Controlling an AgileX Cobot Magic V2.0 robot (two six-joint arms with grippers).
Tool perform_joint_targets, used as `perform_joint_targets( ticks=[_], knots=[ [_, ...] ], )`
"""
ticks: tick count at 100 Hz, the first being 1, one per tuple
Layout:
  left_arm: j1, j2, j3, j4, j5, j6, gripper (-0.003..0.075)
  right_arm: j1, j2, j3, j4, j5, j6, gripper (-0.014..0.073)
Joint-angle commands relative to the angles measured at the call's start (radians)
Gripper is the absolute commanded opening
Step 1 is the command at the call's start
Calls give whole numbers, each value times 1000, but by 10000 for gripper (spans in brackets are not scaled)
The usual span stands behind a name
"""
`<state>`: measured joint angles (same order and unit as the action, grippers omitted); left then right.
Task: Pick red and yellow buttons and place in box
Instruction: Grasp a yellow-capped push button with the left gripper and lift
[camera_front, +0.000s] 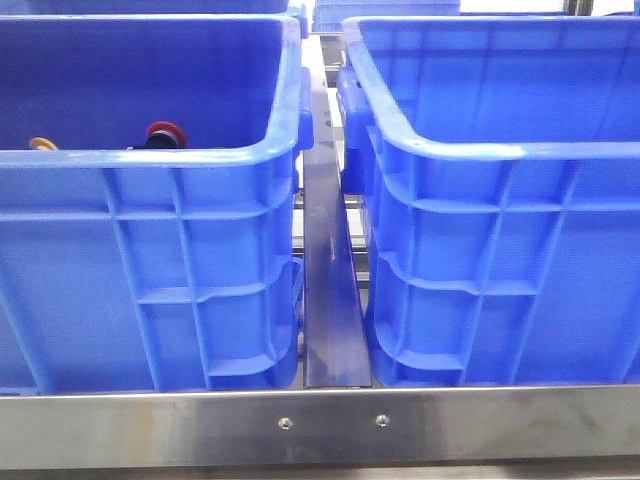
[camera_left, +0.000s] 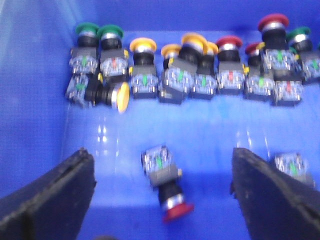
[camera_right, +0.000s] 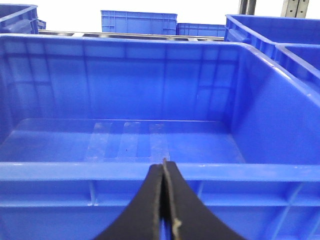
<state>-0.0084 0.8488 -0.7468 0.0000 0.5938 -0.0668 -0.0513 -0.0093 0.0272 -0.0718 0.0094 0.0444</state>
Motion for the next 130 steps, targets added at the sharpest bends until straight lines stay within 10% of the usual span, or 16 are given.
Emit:
perform_joint_targets(
  ticks=[1,73,130],
  knots=[
    [-3,71,-107,-10,-11,-8,547,-7,-27,-19,-1,-73,2,-67],
    [-144,732,-642,113,266,105,546,-7,-27,-19,-1,-73,2,-67],
    [-144,967,-758,139,259,105,543,-7,-27,-19,-1,-73,2,-67]
  ],
)
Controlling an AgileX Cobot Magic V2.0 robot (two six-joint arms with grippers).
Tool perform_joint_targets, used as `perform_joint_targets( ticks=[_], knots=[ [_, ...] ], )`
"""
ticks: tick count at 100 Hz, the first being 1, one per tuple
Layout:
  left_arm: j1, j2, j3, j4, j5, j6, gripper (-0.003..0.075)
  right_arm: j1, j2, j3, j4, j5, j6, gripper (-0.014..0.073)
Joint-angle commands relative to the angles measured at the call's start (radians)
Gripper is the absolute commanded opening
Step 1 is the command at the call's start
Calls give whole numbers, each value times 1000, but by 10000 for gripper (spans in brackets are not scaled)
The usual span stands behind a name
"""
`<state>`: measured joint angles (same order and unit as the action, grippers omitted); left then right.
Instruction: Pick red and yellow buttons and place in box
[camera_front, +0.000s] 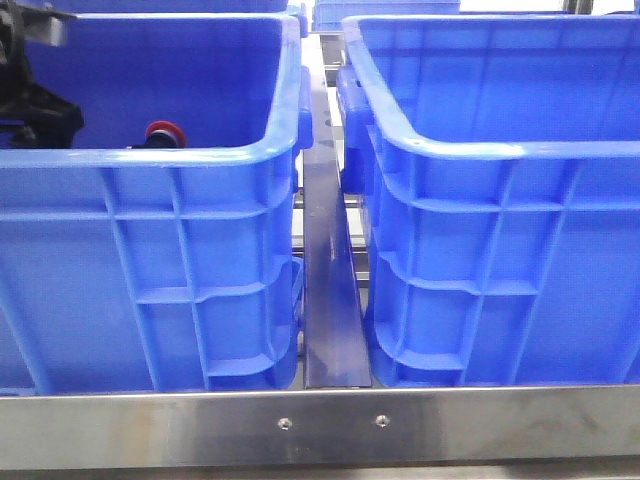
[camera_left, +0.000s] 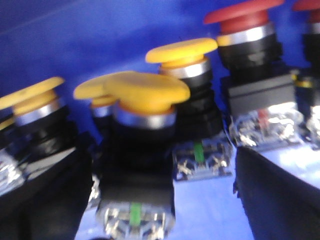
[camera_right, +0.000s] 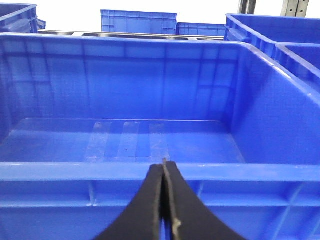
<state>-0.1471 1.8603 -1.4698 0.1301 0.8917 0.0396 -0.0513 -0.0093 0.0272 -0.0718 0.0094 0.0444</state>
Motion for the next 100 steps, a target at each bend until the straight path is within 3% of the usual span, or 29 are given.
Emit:
perform_joint_targets(
  ticks=[1,8,26,35,73,100],
  knots=[
    [-5,-44,-35,9,-39,-1,540,-7,-27,-19,-1,-73,2,-67],
    [-5,-44,-35,9,-42,-1,498,-7,-27,-19,-1,-73,2,-67],
    [-5,-44,-35,22,-42,-1,267,-7,-27,-19,-1,-73,2,-67],
    [-5,-44,-35,22,-42,-1,197,-7,-27,-19,-1,-73,2,-67],
    [-5,-146,-30,-39,-53,5,179,-7,-27,-19,-1,-73,2,-67],
    [-73,-304,-21,-257,-56,241,179,-7,-27,-19,-1,-73,2,-67]
  ],
)
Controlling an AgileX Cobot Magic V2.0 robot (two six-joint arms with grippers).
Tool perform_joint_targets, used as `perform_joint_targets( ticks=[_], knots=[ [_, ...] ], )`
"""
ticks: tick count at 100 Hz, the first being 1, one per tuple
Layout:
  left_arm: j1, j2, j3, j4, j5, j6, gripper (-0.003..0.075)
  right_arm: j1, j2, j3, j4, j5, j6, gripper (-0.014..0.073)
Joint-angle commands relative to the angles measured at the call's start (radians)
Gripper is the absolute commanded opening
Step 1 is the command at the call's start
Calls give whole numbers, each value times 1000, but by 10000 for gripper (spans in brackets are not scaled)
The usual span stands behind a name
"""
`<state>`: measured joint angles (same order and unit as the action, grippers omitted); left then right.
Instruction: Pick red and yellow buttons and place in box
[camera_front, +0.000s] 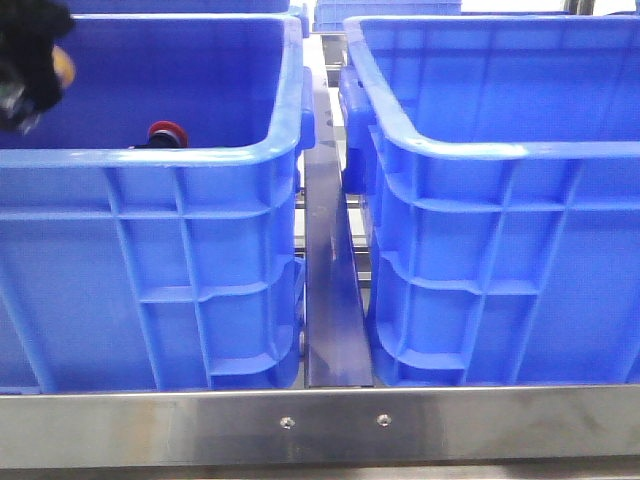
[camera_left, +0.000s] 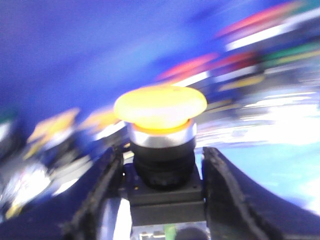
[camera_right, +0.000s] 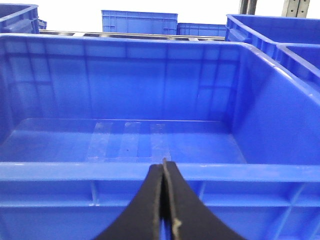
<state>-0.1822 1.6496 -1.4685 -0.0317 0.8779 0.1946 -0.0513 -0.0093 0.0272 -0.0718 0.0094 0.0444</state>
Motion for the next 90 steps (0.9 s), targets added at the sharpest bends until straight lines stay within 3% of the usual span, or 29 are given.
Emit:
perform_joint_targets(
  ticks=[1,23,47,70,90],
  knots=[
    [-38,-97,-22,-101,-42,86,179,-7,-27,-19,-1,-73,2,-67],
    [-175,-173,-22,-220,-29,198,179,-7,-27,-19,-1,-74,2,-67],
    [-320,-175,-22,-254,-21,213,179,-1,-26,-50,-1,-106,2,-67],
    [-451,-175,-22,-256,-44,213,179,35,68,-268,-1,227,2,-67],
    [-513,-175,-22,-256,-72,213,179,59,266,-463,25,359,2,-67]
  ],
)
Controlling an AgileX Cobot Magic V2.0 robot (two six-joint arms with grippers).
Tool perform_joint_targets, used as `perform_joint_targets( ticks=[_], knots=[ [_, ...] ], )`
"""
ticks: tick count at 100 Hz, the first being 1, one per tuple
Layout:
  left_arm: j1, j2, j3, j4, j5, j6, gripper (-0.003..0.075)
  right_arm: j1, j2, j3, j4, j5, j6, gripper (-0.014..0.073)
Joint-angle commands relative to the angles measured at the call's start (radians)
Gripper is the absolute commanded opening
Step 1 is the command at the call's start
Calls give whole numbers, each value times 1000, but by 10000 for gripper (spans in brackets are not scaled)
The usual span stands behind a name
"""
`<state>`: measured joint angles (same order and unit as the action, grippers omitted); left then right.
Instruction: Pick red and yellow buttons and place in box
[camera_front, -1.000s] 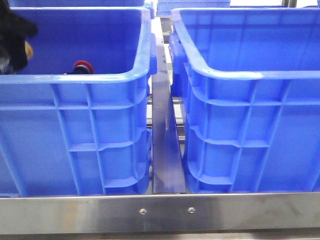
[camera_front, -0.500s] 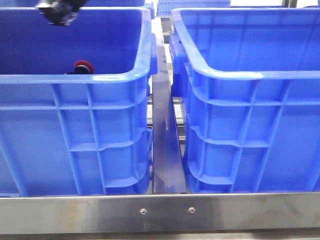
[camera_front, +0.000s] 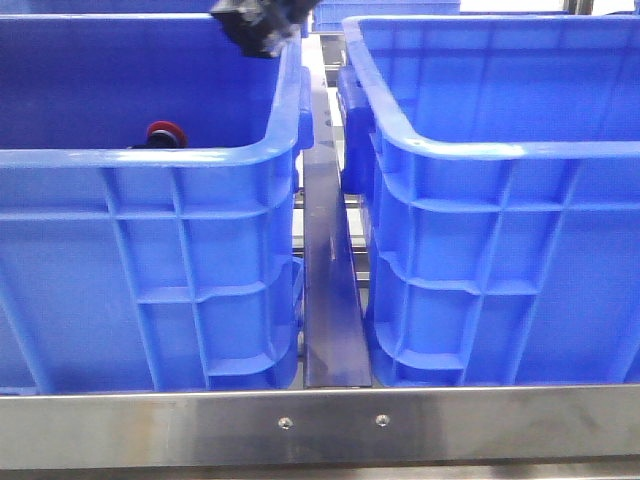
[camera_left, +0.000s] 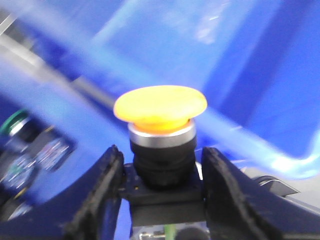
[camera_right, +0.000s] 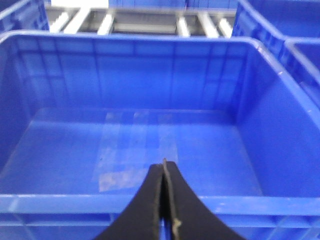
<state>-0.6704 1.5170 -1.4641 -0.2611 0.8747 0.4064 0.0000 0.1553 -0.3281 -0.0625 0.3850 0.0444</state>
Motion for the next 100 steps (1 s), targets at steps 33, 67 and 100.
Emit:
perform_joint_targets(
  ticks=[33,67,100],
  knots=[
    [-33,-43,-26,-29,-68,1,179,107,442,-380,190,17,2,221],
    [-33,-43,-26,-29,-68,1,179,372,767,-593,499,24,2,547],
    [-33,-43,-26,-29,-68,1,179,480,1038,-790,693,91,1,540]
  ],
)
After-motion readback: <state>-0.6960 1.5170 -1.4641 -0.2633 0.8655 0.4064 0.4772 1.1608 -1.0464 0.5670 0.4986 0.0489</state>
